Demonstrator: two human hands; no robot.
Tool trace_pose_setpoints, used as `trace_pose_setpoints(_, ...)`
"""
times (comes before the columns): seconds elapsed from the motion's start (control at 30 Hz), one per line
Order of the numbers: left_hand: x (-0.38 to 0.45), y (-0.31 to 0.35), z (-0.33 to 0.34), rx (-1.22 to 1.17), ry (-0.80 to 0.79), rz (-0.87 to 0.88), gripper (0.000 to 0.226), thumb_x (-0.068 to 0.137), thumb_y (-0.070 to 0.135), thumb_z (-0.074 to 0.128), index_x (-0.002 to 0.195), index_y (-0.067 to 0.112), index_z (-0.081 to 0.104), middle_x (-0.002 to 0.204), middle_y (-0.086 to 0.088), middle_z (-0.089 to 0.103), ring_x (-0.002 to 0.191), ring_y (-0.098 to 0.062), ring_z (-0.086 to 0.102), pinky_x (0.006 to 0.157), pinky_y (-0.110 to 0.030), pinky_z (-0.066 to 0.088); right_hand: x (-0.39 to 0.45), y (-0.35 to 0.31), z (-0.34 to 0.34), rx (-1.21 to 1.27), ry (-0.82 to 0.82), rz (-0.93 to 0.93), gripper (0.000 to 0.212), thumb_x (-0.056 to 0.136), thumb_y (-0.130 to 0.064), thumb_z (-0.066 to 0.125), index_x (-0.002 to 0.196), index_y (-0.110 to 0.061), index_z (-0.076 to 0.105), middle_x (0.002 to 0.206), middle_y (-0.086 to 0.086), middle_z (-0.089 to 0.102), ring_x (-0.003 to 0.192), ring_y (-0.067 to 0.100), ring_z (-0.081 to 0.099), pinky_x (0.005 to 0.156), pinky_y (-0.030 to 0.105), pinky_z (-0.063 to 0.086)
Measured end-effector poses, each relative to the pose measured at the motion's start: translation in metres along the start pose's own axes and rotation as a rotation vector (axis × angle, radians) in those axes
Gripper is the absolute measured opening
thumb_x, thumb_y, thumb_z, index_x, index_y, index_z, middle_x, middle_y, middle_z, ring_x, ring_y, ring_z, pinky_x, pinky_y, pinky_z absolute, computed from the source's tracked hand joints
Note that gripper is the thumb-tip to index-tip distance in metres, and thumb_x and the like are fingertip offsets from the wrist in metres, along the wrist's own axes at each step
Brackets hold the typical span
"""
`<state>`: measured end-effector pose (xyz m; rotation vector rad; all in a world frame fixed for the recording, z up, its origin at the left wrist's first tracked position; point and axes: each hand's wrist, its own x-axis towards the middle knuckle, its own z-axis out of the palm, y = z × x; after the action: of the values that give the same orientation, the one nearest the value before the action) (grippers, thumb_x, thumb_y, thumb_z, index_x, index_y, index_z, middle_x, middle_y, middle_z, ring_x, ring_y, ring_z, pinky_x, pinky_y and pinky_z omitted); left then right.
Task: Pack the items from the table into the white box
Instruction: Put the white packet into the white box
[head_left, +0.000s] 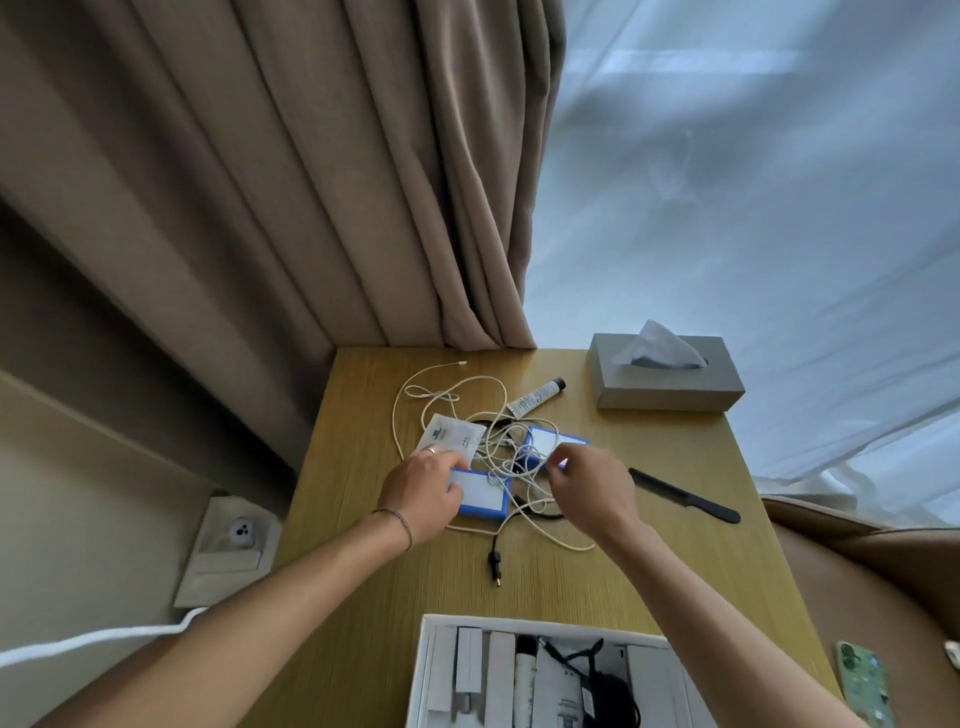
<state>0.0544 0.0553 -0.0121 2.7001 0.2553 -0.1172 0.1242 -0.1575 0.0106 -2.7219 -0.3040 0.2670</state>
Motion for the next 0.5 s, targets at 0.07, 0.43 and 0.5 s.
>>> trace_pose_setpoints(0.07,0.018,-0.006,0.004,0.018,-0.012,0.005,0.033,0.092,0.019,0.054,0.123,0.027,0.063,0.124,0.005,0.063,0.114,-0.014,0.056,0.086,-0.031,0.052,0.02,-0.001,0.003,0.015,-0.005,0.0,0.022,0.092,-0.026,0.053,0.096,-0.026,0.074,0.086,0.001,0.076,0.072,0.023,0.065,0.059,0.03,0.05)
trace_pose_setpoints(0.43,0.111,-0.051,0.033,0.121,-0.239,0.075,0.078,0.086,0.026,0.073,0.151,0.029,0.03,0.158,0.006,0.031,0.148,-0.018,0.02,0.119,-0.044,0.027,0.112,0.008,0.032,-0.08,0.005,-0.055,0.022,0.088,-0.021,0.053,0.089,-0.023,0.074,0.085,-0.002,0.074,0.069,0.021,0.063,0.058,0.03,0.05)
trace_pose_setpoints(0.5,0.12,-0.057,0.038,0.174,-0.319,0.108,0.085,0.085,0.028,0.073,0.154,0.032,0.023,0.162,0.008,0.024,0.151,-0.019,0.009,0.12,-0.048,0.019,0.127,0.009,0.037,-0.097,0.018,-0.078,0.022,0.089,-0.02,0.053,0.089,-0.022,0.074,0.085,-0.001,0.074,0.07,0.023,0.063,0.058,0.031,0.051)
